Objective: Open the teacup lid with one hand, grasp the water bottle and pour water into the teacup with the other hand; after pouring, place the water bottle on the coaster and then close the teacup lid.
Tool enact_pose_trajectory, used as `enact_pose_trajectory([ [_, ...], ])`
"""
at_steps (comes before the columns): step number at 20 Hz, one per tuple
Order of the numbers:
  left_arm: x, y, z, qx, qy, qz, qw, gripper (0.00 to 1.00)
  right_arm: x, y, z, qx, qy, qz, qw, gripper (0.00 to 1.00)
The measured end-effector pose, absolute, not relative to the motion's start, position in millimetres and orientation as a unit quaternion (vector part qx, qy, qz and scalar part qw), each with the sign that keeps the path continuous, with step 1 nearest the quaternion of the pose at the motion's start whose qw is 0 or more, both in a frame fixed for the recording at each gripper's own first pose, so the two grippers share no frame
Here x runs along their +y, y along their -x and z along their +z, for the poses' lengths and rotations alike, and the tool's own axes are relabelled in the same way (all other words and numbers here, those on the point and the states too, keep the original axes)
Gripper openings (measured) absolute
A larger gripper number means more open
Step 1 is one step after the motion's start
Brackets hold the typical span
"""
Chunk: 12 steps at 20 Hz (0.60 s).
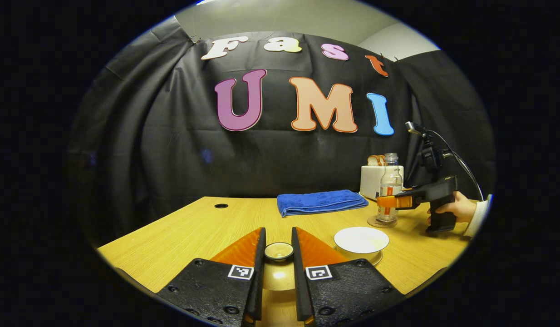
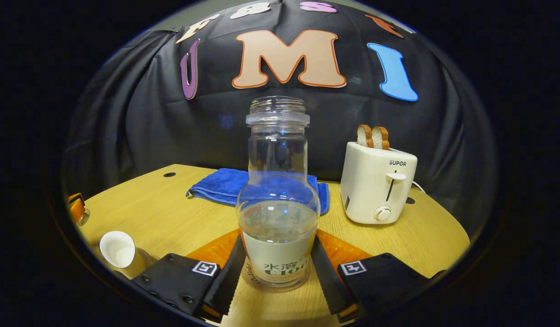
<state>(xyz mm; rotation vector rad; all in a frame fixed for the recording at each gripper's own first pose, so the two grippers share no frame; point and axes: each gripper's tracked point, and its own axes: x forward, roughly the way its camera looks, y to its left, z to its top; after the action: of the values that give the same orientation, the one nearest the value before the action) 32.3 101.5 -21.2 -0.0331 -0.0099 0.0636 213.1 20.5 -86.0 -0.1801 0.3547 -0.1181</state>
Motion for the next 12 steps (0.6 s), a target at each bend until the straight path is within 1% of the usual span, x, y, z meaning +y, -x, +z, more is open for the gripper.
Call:
enact_pose_trajectory([
  [2,101.7,-32.5,-20.6,-0.005,0.017,0.032,0.999,0.27,21.0,-213.7,-91.2,0.180,0.088,-0.057,0.978,0.83],
  [4,101.6,-32.9,-20.8,-0.005,0.017,0.032,0.999,0.27,18.0,-214.4,-92.1,0.178,0.084,-0.054,0.979,0.81],
  [7,101.8,-32.3,-20.8,-0.005,0.017,0.032,0.999,0.27,18.8,-214.9,-92.8,0.177,0.086,-0.052,0.979,0.84],
  [8,101.3,-32.7,-20.4,-0.005,0.017,0.032,0.999,0.27,18.7,-214.7,-93.3,0.177,0.086,-0.052,0.979,0.81],
  [12,102.5,-32.6,-20.6,-0.005,0.017,0.033,0.999,0.27,19.1,-211.7,-97.9,0.186,0.084,-0.047,0.978,0.84],
])
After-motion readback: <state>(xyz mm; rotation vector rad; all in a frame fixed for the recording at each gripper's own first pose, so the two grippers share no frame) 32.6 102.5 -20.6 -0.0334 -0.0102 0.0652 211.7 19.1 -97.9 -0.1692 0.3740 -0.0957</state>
